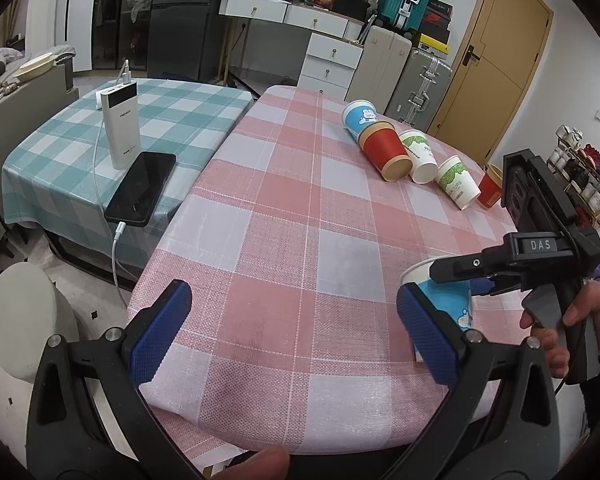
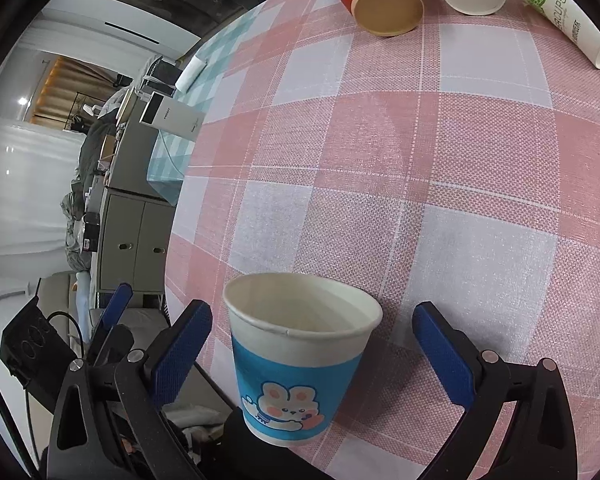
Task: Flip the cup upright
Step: 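Move the right gripper to the blue bunny cup and close around it, then lift the blue bunny cup and rotate it mouth-up with the right gripper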
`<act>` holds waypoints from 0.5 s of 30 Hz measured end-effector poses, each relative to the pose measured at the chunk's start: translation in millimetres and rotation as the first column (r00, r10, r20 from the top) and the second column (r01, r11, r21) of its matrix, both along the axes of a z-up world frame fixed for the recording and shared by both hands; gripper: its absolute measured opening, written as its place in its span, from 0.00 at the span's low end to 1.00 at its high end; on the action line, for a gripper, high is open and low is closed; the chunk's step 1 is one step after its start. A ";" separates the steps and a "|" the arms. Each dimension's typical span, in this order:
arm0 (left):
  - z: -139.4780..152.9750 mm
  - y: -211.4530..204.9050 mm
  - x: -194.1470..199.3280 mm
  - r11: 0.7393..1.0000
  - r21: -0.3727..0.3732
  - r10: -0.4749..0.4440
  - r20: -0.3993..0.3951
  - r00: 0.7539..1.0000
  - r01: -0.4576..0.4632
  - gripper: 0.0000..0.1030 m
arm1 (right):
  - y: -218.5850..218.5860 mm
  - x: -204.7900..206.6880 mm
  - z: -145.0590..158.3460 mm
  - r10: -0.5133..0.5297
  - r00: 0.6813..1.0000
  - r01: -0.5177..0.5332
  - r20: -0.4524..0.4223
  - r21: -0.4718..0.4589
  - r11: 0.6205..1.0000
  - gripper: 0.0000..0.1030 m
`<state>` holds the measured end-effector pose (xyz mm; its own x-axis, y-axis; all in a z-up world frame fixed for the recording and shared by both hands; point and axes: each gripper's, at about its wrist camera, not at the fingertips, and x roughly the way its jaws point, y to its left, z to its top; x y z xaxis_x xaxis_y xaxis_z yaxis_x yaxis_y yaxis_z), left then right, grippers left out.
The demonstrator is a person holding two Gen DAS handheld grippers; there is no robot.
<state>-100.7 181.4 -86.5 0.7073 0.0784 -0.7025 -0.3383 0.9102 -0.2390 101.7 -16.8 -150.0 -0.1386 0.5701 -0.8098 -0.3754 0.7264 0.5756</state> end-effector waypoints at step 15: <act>1.0 1.3 1.8 1.000 0.006 0.003 0.002 1.000 -0.003 0.99 | -7.8 -9.4 8.5 0.004 0.998 -0.006 0.057 0.031 0.999 0.60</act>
